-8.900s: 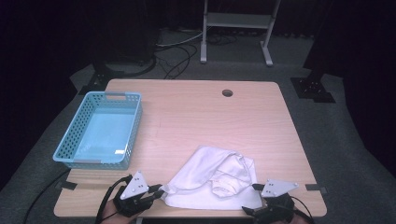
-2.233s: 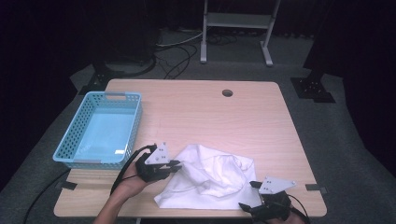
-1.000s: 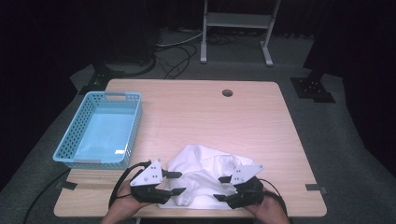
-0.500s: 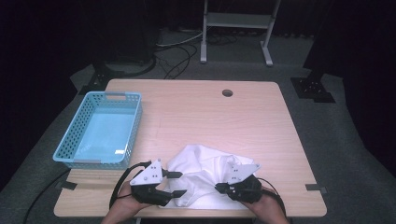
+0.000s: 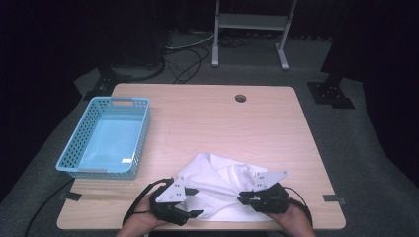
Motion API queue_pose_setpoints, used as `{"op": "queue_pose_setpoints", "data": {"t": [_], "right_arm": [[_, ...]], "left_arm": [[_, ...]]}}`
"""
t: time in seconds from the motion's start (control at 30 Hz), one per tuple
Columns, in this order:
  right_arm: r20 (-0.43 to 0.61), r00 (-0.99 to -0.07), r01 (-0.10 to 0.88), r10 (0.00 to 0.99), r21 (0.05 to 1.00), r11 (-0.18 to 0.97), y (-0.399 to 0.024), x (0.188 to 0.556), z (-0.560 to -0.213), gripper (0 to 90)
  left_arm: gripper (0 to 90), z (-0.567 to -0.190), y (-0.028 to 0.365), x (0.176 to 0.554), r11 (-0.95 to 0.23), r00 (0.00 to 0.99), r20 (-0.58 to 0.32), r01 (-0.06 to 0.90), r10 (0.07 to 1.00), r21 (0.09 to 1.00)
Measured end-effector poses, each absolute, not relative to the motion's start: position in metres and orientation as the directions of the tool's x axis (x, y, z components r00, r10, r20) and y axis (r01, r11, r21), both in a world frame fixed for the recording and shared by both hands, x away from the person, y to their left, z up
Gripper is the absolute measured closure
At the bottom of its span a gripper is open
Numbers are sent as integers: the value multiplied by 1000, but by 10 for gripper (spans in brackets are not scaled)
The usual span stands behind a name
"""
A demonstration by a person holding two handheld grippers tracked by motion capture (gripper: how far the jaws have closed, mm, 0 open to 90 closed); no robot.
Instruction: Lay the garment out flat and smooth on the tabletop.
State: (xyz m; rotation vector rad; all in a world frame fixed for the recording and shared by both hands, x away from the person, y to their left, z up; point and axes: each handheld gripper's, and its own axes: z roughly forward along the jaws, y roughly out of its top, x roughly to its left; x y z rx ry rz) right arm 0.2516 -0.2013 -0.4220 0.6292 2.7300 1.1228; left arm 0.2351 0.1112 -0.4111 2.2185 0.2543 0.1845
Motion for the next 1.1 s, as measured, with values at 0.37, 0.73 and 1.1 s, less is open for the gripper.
{"op": "queue_pose_setpoints", "data": {"t": [0.37,0.73,1.1], "right_arm": [[61,-934,291,353,703,649,-201,248,-426,472],[14,-934,266,358,695,667,-195,243,-432,815],[-13,-930,250,367,709,659,-196,233,-420,832]], "left_arm": [[564,-422,100,232,-715,976,100,71,195,695],[835,-425,99,231,-718,973,57,125,224,685],[611,-424,99,227,-722,975,45,129,216,679]]}}
